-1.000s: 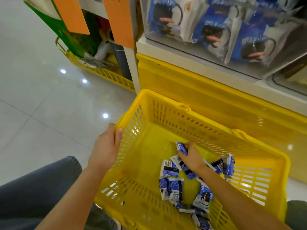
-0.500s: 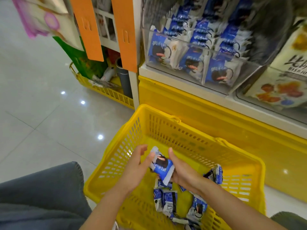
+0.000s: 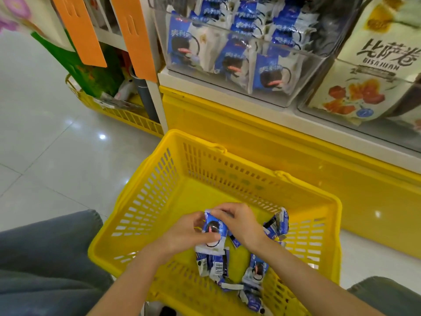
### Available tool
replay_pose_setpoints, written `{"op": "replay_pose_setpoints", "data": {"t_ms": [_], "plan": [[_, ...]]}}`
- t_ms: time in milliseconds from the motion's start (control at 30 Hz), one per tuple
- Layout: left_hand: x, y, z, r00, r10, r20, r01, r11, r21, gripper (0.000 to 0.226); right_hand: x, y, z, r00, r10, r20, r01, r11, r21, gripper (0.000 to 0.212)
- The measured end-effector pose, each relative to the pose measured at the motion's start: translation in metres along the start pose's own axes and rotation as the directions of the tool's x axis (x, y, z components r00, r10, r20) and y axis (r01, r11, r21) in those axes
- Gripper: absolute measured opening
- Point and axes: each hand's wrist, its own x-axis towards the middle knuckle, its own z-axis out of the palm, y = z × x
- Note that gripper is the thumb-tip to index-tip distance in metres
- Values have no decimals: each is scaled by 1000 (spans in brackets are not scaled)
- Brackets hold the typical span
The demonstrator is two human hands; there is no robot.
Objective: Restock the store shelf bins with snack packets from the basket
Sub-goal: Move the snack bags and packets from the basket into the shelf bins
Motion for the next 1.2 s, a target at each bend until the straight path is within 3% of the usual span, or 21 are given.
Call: {"op": "replay_pose_setpoints", "data": {"t_ms": [67, 133, 200, 300, 367, 433, 533, 633, 733, 800, 967, 1033, 1100, 1200], "plan": [[5, -4, 3, 1000, 6, -18, -7, 999, -40, 29, 8, 13, 2, 1000, 7, -22, -6, 1000, 25, 24], [10, -8, 2, 998, -10, -59, 6, 998, -63, 24, 17, 32, -3, 988, 82, -130, -79, 996, 30, 21], [17, -14, -2, 990, -35, -136, 28, 998, -53, 18, 25, 62, -9, 960, 208, -188, -223, 973, -66, 29], [26, -24, -9, 973, -67, -220, 56, 997, -60, 14, 28, 108, -12, 891, 436, -126, -454, 860, -233, 54], [29, -27, -11, 964, -73, -254, 52, 995, -85, 24, 25, 131, -7, 865, 492, -101, -492, 791, -364, 63], [32, -30, -13, 962, -80, -262, 57, 994, -93, 20, 26, 143, -2, 854, 508, -110, -496, 732, -468, 67], [38, -36, -14, 959, -107, -264, 86, 992, -93, 7, 30, 144, 8, 824, 560, -83, -552, 762, -338, 71], [42, -44, -11, 940, -171, -297, 127, 979, -161, 11, 30, 142, 14, 824, 557, -107, -563, 780, -272, 63], [47, -49, -8, 901, -331, -281, 226, 910, -347, 17, 30, 132, 11, 836, 510, -203, -543, 825, -160, 53], [49, -52, -7, 864, -407, -296, 291, 884, -366, 25, 31, 117, 9, 826, 480, -297, -498, 867, 18, 43], [50, -48, 1, 821, -510, -258, 353, 807, -473, 33, 29, 59, 23, 859, 290, -423, -197, 948, 249, 11], [46, -37, 0, 806, -559, -195, 355, 721, -595, 30, 21, 39, 32, 919, 157, -362, -86, 975, 205, 13], [42, -32, -4, 841, -530, -114, 314, 647, -695, 31, 11, 30, 40, 964, -10, -264, 25, 998, 56, 19], [33, -28, -11, 920, -389, -41, 234, 631, -739, 28, 0, 28, 49, 937, -305, -169, 277, 945, -173, 13]]}}
